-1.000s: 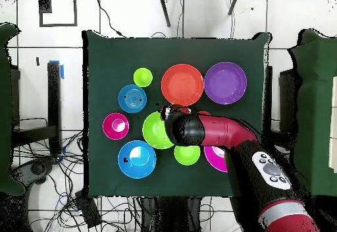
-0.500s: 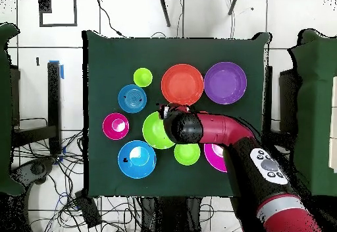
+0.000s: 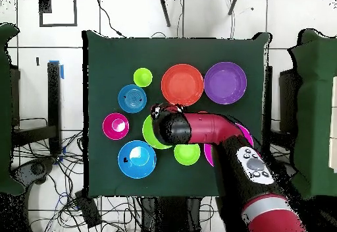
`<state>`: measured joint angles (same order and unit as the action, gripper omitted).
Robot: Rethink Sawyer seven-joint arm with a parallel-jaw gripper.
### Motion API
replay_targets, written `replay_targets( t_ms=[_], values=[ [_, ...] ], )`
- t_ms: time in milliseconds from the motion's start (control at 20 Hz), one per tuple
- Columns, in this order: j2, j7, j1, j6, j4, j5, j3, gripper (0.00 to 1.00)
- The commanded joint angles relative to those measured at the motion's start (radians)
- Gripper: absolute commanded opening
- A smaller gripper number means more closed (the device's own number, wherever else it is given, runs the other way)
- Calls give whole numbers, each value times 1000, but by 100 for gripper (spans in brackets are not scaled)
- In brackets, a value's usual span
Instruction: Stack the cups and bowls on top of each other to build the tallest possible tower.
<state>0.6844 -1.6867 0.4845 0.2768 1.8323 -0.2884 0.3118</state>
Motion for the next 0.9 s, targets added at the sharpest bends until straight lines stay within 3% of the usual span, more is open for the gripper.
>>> replay_targets(
  t_ms=[50,400,750,900],
  values=[
    [68,-155,-112,39,63,-5,-54,100],
    [37,-182,-163,-8,63,13,-95,100],
    [35,-312,-314,-62,75,85,-198,100],
    [-5,-341,-353,-100,51,107,-225,100]
  ],
)
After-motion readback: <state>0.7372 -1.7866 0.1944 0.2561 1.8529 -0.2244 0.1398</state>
